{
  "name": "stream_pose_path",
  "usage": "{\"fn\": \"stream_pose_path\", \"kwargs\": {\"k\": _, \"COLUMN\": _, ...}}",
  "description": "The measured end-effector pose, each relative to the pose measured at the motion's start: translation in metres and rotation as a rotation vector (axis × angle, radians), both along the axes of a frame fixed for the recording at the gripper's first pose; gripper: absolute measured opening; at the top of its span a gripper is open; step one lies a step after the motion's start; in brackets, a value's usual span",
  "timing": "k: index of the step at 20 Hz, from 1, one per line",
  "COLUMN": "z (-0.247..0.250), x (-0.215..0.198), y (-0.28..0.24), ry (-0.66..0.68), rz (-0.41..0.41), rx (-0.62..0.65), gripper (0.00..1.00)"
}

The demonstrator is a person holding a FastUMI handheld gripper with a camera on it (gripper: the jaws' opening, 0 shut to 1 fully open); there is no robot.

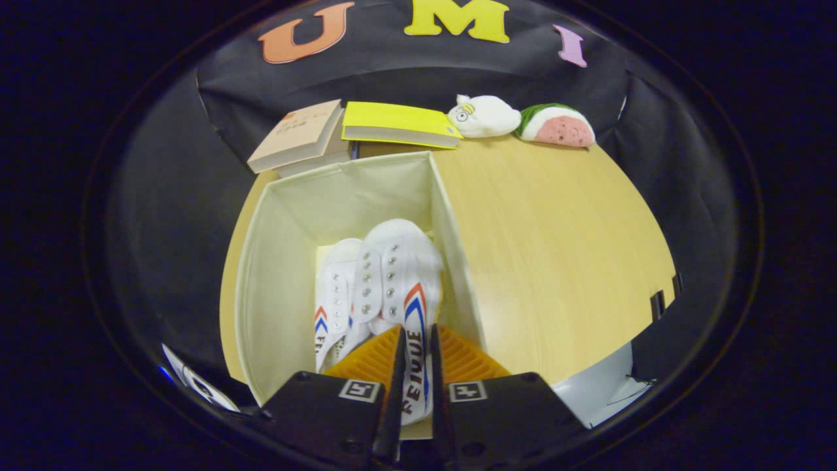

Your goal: Open the storage box then place both shoes into the box .Put the left shoe in first, then the right shoe, with the right side of both shoes facing outward in a uniform manner.

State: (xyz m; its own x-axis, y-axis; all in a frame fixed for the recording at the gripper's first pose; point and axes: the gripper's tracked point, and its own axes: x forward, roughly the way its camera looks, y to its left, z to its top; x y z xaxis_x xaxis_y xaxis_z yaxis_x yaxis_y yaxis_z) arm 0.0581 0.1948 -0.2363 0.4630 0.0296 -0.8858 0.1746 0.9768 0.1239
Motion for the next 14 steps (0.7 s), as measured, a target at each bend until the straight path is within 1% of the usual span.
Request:
{"fn": "stream_pose_path", "kwargs": {"k": 2, "z": 0.012, "x": 0.006, "y": -0.002, "ry": -0.055, "rz": 0.017, "rx": -0.033, "gripper": 0.57}}
{"fn": "stream_pose_path", "kwargs": {"k": 4, "z": 0.032, "x": 0.010, "y": -0.002, "ry": -0.117, "rz": 0.037, "rx": -0.036, "gripper": 0.68}}
{"fn": "stream_pose_path", "kwargs": {"k": 7, "z": 0.067, "x": 0.010, "y": -0.012, "ry": -0.222, "rz": 0.037, "rx": -0.047, "gripper": 0.71}}
{"fn": "stream_pose_path", "kwargs": {"k": 9, "z": 0.094, "x": 0.008, "y": -0.030, "ry": -0.306, "rz": 0.029, "rx": -0.084, "gripper": 0.79}}
{"fn": "stream_pose_path", "kwargs": {"k": 10, "z": 0.110, "x": 0.006, "y": -0.039, "ry": -0.360, "rz": 0.026, "rx": -0.098, "gripper": 0.84}}
{"fn": "stream_pose_path", "kwargs": {"k": 13, "z": 0.161, "x": 0.001, "y": -0.070, "ry": -0.546, "rz": -0.005, "rx": -0.144, "gripper": 0.84}}
{"fn": "stream_pose_path", "kwargs": {"k": 14, "z": 0.178, "x": -0.004, "y": -0.078, "ry": -0.614, "rz": -0.016, "rx": -0.144, "gripper": 0.89}}
